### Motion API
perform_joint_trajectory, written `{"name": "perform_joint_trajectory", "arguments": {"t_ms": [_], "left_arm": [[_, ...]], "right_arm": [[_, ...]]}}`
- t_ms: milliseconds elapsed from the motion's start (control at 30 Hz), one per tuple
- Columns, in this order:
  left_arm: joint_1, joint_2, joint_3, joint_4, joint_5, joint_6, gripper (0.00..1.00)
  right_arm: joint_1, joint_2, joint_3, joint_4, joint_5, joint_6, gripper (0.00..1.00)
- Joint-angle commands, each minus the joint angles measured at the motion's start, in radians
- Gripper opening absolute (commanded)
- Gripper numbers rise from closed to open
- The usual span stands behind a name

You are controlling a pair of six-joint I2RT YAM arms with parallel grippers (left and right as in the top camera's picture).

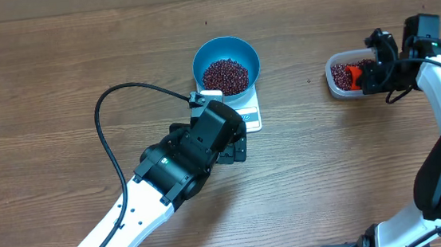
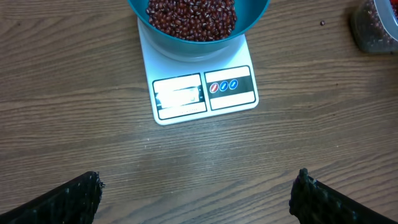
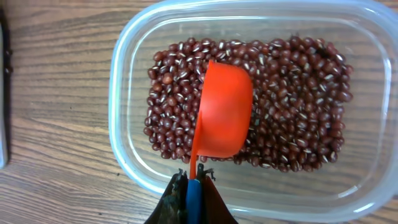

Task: Scoop item into bowl and weigh 150g on scale
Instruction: 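Lower the red cup into the tub and scoop beans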

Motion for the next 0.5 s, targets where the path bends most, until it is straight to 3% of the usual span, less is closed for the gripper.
{"name": "perform_joint_trajectory", "arguments": {"t_ms": [0,467], "left_arm": [[-0.002,0.004,0.003,0.001,-0.010,-0.013,1.00],[-0.002,0.004,0.003,0.002,-0.010,-0.013,1.00]], "right_arm": [[-0.035,0.020,-0.012,0.006,-0.084,0.024,0.04],[-0.045,0.073,-0.012,0.053,-0.177,0.061,0.04]]}}
